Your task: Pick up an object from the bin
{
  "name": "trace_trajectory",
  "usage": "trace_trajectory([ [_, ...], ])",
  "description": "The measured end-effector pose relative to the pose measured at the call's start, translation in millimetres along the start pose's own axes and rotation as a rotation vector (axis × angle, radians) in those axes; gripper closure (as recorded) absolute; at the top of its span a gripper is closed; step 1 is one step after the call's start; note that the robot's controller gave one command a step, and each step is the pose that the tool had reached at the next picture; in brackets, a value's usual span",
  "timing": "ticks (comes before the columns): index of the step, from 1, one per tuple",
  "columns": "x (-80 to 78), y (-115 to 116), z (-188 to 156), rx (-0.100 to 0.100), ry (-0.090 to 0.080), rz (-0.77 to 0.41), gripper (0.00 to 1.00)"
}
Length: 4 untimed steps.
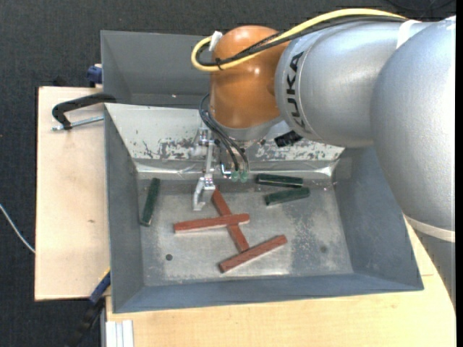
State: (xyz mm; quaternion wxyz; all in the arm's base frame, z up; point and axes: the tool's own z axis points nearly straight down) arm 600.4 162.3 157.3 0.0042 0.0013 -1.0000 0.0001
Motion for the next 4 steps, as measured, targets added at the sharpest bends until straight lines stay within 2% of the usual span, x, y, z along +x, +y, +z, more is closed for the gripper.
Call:
trace_trajectory([
  [1, -2.0, -0.5, -4.9, -0.001, -0.008, 0.002, 0.0],
  [2, 39.6, -58.9, 80.2, -0.002, -0.006, -0.167, 1.0],
  [3, 39.4, -58.9, 80.2, -0.002, -0.007, -0.167, 1.0],
  [4, 38.5, -64.7, -114.4, 0.0, -0.018, -0.22, 1.0],
])
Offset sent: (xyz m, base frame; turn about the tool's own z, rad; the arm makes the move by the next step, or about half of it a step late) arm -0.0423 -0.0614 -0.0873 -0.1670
